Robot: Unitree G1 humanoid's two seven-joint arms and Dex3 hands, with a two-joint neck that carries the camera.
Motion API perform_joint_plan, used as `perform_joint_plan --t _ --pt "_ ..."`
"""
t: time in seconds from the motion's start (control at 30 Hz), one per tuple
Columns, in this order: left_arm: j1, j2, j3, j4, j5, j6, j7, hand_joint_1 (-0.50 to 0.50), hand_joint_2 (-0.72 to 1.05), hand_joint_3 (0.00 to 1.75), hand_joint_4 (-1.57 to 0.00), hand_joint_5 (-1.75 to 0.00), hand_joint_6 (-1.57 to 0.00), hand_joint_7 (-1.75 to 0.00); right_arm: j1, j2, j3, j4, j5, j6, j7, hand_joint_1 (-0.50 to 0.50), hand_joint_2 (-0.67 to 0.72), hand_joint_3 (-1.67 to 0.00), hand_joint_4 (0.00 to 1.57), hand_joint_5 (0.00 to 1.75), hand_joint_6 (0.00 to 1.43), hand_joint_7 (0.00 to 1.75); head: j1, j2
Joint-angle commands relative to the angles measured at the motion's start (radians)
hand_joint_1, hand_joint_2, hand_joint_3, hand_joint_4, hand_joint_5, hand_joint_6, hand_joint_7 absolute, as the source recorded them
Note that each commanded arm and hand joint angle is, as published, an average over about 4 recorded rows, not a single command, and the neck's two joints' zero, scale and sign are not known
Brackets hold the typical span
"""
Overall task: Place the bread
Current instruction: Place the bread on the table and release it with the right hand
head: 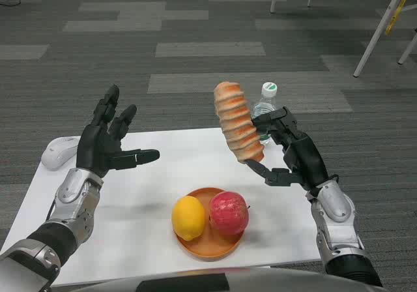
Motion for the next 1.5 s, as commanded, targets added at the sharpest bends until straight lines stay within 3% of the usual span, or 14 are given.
perform_joint_plan --t 0.03,0.93,1.13,1.5 --pt "0.099 0.008 0.054 -0.11 0.019 -0.021 0.0 0.5 0.52 0.06 0.0 -0.41 0.0 0.0 -0.011 0.02 0.099 -0.05 0.012 -0.013 -0.005 -0.33 -0.6 -0.58 0.06 0.97 0.4 1.4 0.025 0.028" --pt "0.099 0.008 0.057 -0.113 0.022 -0.021 0.0 0.5 0.52 0.04 0.0 -0.41 0.0 0.0 -0.007 0.019 0.074 -0.039 0.011 -0.015 0.003 -0.34 -0.6 -0.61 0.06 0.97 0.4 1.4 0.012 0.014" --pt "0.097 0.008 0.057 -0.11 0.022 -0.021 0.001 0.5 0.52 0.02 0.0 -0.41 0.0 0.0 0.0 -0.007 -0.064 0.015 -0.025 -0.022 0.049 -0.35 -0.6 -0.63 0.06 0.97 0.4 1.4 0.01 0.01" --pt "0.097 0.006 0.057 -0.107 0.022 -0.021 0.002 0.5 0.52 0.0 0.0 -0.41 0.0 0.0 -0.02 -0.025 -0.376 0.143 -0.278 -0.121 0.179 -0.38 -0.6 -0.58 0.06 0.97 0.38 1.38 0.007 0.003"
